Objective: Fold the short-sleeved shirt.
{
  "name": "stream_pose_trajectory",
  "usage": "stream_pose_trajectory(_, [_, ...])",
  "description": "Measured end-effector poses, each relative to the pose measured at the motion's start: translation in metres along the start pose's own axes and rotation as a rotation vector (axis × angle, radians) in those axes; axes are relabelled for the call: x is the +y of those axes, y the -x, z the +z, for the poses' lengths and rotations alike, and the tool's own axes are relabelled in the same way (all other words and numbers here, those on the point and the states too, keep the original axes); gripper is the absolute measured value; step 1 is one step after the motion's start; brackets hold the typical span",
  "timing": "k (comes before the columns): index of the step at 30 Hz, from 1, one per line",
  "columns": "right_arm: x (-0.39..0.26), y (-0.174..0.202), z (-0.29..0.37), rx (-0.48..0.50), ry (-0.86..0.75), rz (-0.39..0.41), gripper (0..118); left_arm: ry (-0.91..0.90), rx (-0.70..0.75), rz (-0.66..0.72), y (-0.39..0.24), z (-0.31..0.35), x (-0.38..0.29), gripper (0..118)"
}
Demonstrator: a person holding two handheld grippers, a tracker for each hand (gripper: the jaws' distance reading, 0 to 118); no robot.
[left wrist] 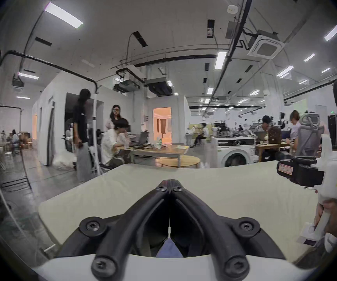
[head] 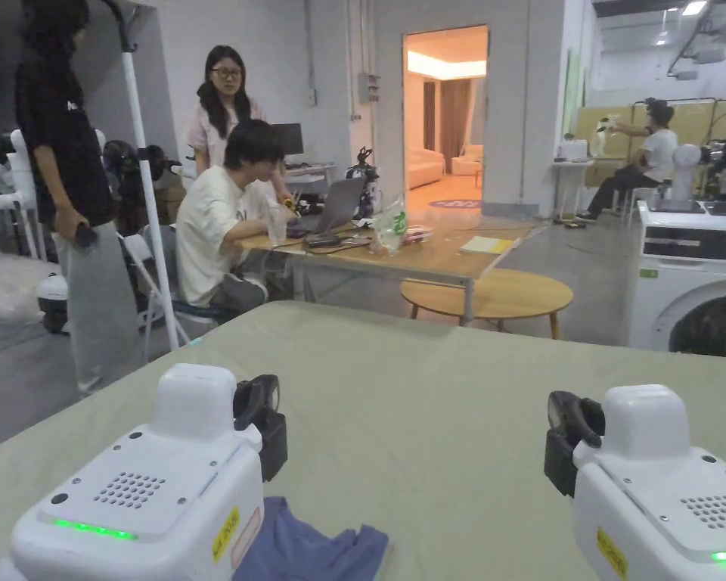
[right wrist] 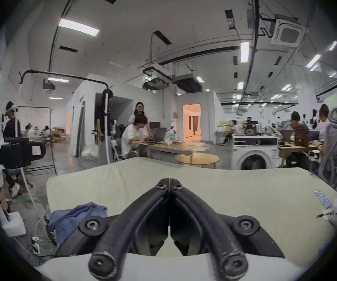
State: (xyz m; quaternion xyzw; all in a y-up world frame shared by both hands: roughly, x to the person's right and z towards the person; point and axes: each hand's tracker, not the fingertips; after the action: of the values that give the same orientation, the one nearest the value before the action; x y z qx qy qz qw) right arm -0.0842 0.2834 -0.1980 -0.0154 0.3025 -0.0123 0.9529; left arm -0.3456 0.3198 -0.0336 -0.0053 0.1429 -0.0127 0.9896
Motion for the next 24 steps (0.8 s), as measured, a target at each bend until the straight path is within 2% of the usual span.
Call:
stream_pose_trajectory(3, [-0.004, 0.012, -0.009, 0.047, 0.017, -0.028, 0, 0.024, 0.018, -0.013, 0.019, 0.001, -0.004, 0])
stream_pose_trajectory(5, [-0.011, 0.015, -0.011, 0.072, 0.032, -0.036, 0, 0.013, -0.071, 0.010, 0.035, 0.002, -0.014, 1])
stream_pose_trajectory(6, [-0.014, 0.016, -0.011, 0.086, 0.040, -0.033, 0, 0.024, -0.104, 0.002, 0.039, -0.002, -0.019, 16])
stream_pose_trajectory(7, [-0.018, 0.016, -0.011, 0.093, 0.050, -0.020, 0, 0.081, -0.097, -0.025, 0.043, -0.009, -0.025, 61])
stream_pose_trajectory(8, [-0.023, 0.015, -0.009, 0.091, 0.061, 0.000, 0, 0.160, -0.106, -0.041, 0.047, -0.023, -0.032, 95])
stream_pose_trajectory(9, [-0.027, 0.013, -0.008, 0.082, 0.066, 0.012, 0, 0.270, -0.107, -0.041, 0.049, -0.037, -0.042, 106])
stream_pose_trajectory(12, [-0.039, 0.000, -0.002, 0.073, 0.099, -0.007, 0, 0.481, -0.154, 0.014, 0.060, -0.080, -0.089, 106])
stream_pose_trajectory(14, [-0.046, -0.014, 0.002, 0.057, 0.123, -0.033, 0, 0.657, -0.122, 0.044, 0.059, -0.112, -0.129, 105])
stream_pose_trajectory(18, [-0.058, -0.041, 0.010, 0.001, 0.171, -0.035, 0, 0.771, -0.086, 0.001, 0.051, -0.156, -0.183, 102])
stream_pose_trajectory(20, [-0.065, -0.054, 0.013, -0.011, 0.194, -0.042, 0, 0.841, -0.075, 0.064, 0.055, -0.174, -0.200, 68])
stream_pose_trajectory(21, [-0.068, -0.060, 0.013, -0.017, 0.208, -0.053, 0, 0.881, -0.084, 0.111, 0.057, -0.178, -0.205, 63])
stream_pose_trajectory(22, [-0.072, -0.067, 0.013, -0.026, 0.225, -0.067, 0, 0.921, -0.073, 0.139, 0.056, -0.184, -0.214, 63])
stream_pose_trajectory(24, [-0.079, -0.075, 0.014, -0.044, 0.241, -0.103, 0, 0.870, -0.063, 0.075, 0.050, -0.180, -0.210, 63])
